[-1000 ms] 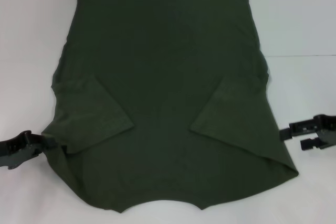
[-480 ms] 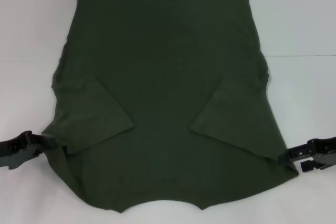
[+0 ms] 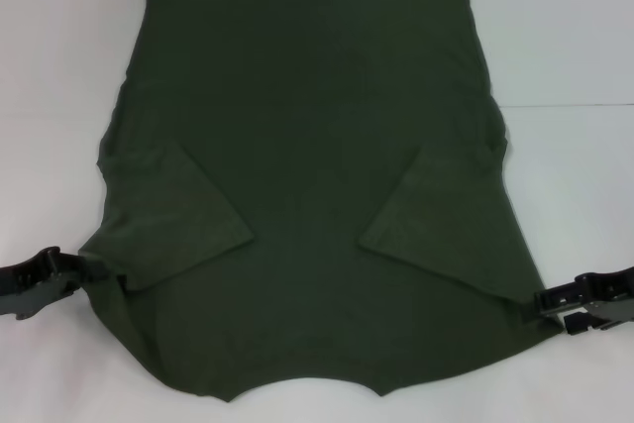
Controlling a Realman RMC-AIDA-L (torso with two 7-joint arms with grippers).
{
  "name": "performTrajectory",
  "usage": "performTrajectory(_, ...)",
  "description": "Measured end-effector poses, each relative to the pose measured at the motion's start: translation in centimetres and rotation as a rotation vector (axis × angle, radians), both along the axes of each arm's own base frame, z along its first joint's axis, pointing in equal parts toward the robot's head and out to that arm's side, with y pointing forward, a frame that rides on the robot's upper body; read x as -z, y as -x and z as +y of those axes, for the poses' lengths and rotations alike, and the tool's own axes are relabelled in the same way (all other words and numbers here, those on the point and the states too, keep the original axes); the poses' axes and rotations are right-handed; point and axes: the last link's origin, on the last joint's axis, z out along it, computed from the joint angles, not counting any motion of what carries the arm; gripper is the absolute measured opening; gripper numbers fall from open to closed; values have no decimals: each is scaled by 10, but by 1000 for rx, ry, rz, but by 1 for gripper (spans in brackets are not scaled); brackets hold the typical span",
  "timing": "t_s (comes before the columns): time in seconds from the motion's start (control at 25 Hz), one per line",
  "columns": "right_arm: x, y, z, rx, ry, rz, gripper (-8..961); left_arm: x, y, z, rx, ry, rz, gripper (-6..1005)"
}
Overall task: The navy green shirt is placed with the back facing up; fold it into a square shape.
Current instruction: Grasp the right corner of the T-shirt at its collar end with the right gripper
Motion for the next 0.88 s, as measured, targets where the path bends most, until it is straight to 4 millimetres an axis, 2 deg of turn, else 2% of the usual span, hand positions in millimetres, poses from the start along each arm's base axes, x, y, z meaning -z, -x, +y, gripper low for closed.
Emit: performTrajectory(0.88,17,7,5,14,-67,61,896,-1,-5,5,15,-10,-7,28)
